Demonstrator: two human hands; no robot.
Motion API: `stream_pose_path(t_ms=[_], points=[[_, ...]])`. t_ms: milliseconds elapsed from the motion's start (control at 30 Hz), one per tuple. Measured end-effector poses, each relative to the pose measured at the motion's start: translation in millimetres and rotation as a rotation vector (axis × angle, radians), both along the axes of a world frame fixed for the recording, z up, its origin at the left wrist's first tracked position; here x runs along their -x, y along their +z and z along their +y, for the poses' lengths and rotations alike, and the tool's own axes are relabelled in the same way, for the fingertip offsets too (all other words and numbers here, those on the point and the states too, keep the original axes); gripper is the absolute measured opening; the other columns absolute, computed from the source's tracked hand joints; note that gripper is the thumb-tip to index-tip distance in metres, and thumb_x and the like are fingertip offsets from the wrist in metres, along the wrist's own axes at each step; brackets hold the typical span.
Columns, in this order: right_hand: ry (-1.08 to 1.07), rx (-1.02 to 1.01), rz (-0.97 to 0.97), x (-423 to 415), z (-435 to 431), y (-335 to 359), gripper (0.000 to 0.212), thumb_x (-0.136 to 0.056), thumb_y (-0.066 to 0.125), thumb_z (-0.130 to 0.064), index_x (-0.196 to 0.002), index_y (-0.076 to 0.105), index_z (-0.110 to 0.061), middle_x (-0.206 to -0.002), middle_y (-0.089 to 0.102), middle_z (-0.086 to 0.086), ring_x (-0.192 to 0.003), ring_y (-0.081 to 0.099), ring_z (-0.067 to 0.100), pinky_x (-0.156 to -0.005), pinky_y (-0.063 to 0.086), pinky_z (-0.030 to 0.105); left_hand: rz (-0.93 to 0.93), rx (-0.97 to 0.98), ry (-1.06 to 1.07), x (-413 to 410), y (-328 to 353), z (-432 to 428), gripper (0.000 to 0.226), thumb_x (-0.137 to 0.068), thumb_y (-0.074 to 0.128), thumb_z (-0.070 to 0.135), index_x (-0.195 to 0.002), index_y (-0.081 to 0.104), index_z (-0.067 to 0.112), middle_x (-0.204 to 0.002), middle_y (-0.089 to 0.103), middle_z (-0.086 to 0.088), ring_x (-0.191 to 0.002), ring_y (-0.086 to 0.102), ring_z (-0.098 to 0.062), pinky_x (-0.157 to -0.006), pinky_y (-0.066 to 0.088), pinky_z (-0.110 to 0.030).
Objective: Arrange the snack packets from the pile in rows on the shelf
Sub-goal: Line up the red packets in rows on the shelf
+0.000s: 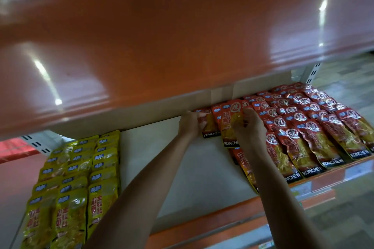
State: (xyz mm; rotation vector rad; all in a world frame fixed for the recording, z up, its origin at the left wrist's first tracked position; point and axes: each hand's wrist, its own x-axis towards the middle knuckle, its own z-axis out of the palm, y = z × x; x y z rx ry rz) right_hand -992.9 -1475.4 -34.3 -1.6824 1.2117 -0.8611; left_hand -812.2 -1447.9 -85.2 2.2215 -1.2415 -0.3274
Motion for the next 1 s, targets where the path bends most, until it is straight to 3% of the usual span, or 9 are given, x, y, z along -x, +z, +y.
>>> stream_pose_path(t_ms=[133,233,300,400,467,533,667,767,1000], points=[[0.037,0.016,0.033,-4.7,-1.0,-0.1,0.054,-0.086,0.055,-0.005,-0.139,0.046,-0.013,-0.129,0.058,0.009,-0.110,0.059,0.028,-0.087,0.050,0.038,0.005,-0.046,0.024,-1.9,-1.7,-2.7,0.039,-0.087,0.067,0.022,-0.126,0.063,0.021,-0.124,0.059,-0.013,-0.111,0.059,-0.027,-0.093,0.043,-0.030],[0.052,0.016,0.041,-8.3,-0.1,-1.5,0.053,-0.088,0.055,-0.008,-0.140,0.045,-0.014,-0.131,0.057,0.008,-0.114,0.056,0.025,-0.092,0.049,0.037,-0.004,0.006,0.070,4.6,3.9,4.9,0.043,-0.089,0.064,0.028,-0.130,0.059,0.017,-0.123,0.057,-0.014,-0.114,0.056,-0.027,-0.093,0.042,-0.032],[0.060,0.015,0.028,-10.0,0.0,-2.0,0.052,-0.089,0.056,-0.012,-0.139,0.045,-0.015,-0.129,0.058,0.008,-0.108,0.058,0.022,-0.085,0.050,0.033,0.056,0.156,0.123,18.1,11.8,15.9,0.039,-0.092,0.054,0.039,-0.118,0.065,0.012,-0.113,0.066,-0.009,-0.105,0.060,-0.022,-0.086,0.043,-0.031],[0.093,0.010,0.012,-15.0,3.0,-0.4,0.048,-0.090,0.057,-0.013,-0.137,0.047,-0.015,-0.125,0.060,0.005,-0.098,0.058,0.016,-0.072,0.046,0.024,0.428,0.304,0.157,42.0,27.6,29.1,0.044,-0.088,0.050,0.055,-0.104,0.068,0.018,-0.098,0.069,0.003,-0.092,0.063,-0.011,-0.080,0.049,-0.027],[0.129,0.026,0.031,-18.5,6.8,1.1,0.041,-0.090,0.056,-0.012,-0.131,0.052,-0.010,-0.120,0.063,0.009,-0.102,0.060,0.022,-0.076,0.048,0.028,0.697,0.341,0.157,48.7,28.7,31.9,0.034,-0.088,0.065,0.040,-0.114,0.066,0.020,-0.103,0.070,0.004,-0.094,0.067,-0.011,-0.080,0.055,-0.026],[0.150,0.068,0.084,-20.5,9.9,2.8,0.030,-0.092,0.055,-0.011,-0.121,0.057,-0.004,-0.112,0.065,0.013,-0.101,0.060,0.026,-0.077,0.045,0.029,0.809,0.387,0.220,46.5,25.2,34.0,0.035,-0.083,0.073,0.027,-0.117,0.066,0.017,-0.103,0.072,-0.001,-0.092,0.070,-0.016,-0.082,0.058,-0.033],[0.150,0.148,0.195,-21.7,5.1,-1.2,0.036,-0.093,0.053,-0.012,-0.130,0.054,-0.009,-0.127,0.060,0.009,-0.116,0.054,0.023,-0.089,0.040,0.027,0.659,0.350,0.414,30.6,15.4,39.6,0.021,-0.079,0.074,0.026,-0.100,0.070,0.024,-0.096,0.072,0.004,-0.089,0.069,-0.014,-0.086,0.056,-0.038],[0.157,0.177,0.261,-21.5,1.9,-6.6,0.042,-0.094,0.053,-0.013,-0.136,0.049,-0.013,-0.136,0.054,0.006,-0.125,0.049,0.023,-0.101,0.039,0.033,0.532,0.216,0.447,28.8,14.4,39.3,0.029,-0.081,0.073,0.030,-0.108,0.069,0.019,-0.102,0.070,0.004,-0.096,0.066,-0.015,-0.089,0.053,-0.035],[0.170,0.200,0.346,-19.3,0.9,-9.3,0.044,-0.094,0.054,-0.014,-0.137,0.048,-0.012,-0.136,0.054,0.008,-0.125,0.048,0.025,-0.100,0.041,0.036,0.480,0.167,0.393,36.9,13.7,26.2,0.025,-0.076,0.077,0.027,-0.097,0.071,0.016,-0.098,0.073,-0.003,-0.092,0.068,-0.017,-0.087,0.055,-0.037]])
